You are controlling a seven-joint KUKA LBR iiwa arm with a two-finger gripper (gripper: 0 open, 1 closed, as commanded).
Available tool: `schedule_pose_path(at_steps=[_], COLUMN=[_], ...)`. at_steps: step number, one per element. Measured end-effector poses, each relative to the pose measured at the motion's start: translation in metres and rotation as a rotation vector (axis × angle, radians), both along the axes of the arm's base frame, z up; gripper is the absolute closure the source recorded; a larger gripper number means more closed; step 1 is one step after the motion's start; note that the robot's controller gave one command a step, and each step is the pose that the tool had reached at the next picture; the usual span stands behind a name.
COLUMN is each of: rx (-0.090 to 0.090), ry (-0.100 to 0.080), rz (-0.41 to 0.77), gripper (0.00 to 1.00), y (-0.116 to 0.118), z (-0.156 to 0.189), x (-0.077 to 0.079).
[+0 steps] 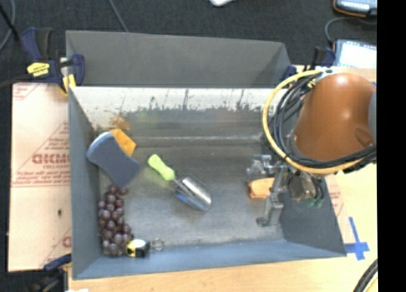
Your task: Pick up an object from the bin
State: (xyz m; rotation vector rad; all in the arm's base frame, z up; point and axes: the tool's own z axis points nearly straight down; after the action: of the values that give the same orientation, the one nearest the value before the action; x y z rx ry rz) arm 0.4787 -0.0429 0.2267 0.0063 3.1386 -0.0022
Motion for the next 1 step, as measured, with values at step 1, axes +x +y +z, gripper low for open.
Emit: schedule_pose_path(at_steps=[1], rx=[0.0], ry=[-0.003], rz=[-0.059], gripper=[0.0], y=[0.0388], z=[-0.0322], x=[0.0162])
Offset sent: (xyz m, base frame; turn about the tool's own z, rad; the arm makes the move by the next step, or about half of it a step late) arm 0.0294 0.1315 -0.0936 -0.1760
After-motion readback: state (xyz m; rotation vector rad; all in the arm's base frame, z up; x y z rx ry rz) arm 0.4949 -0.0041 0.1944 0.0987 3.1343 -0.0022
